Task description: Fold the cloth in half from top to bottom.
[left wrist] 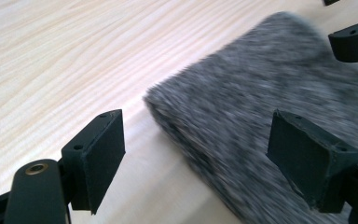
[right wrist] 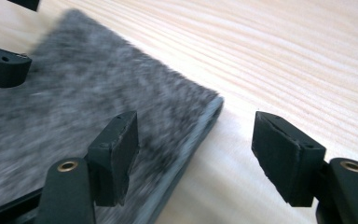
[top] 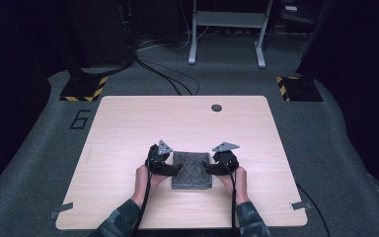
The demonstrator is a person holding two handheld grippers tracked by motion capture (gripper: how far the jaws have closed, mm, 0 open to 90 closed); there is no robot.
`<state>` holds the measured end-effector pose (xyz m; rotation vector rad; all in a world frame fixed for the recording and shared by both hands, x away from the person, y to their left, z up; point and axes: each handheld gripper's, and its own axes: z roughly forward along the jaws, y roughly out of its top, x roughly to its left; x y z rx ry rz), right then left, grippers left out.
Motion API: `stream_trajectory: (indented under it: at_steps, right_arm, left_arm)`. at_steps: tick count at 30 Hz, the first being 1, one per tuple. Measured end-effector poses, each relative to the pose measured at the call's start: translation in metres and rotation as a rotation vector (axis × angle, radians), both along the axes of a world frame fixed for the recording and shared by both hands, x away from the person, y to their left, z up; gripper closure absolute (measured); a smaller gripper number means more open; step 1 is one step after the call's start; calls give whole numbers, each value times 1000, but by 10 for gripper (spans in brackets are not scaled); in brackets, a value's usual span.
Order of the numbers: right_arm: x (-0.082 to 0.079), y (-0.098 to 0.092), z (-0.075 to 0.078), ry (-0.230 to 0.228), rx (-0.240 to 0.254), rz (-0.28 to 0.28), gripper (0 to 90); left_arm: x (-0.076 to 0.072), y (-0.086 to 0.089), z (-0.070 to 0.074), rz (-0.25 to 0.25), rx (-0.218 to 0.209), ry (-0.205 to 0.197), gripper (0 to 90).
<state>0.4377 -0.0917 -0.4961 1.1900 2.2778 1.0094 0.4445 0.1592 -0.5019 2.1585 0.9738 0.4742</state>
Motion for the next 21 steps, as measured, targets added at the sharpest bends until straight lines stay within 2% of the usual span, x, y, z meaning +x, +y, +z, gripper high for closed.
stream_trajectory:
  at_steps: [2,5,6,10,12,17,18,21]
  right_arm:
    - [9,3,-6,25,-20,-10,310]
    - [15,7,-14,51,-46,-24,302]
    - [16,7,-16,49,-53,-29,299]
    - [20,7,-19,46,-56,-40,275]
    - [23,8,-20,41,-61,-42,269]
    - [31,8,-20,54,-59,-46,257]
    - [31,8,-19,53,-60,-45,257]
    - [29,5,-17,58,-23,-44,218]
  left_arm:
    - [7,0,-8,3,15,45,182]
    - [11,2,-17,20,5,67,157]
    - [12,2,-18,25,-5,64,152]
    - [15,1,-19,34,11,55,130]
    - [17,1,-19,33,10,67,127]
    - [21,1,-19,43,-4,73,125]
    - [21,2,-19,50,-20,77,124]
    - [20,6,-14,45,-26,73,124]
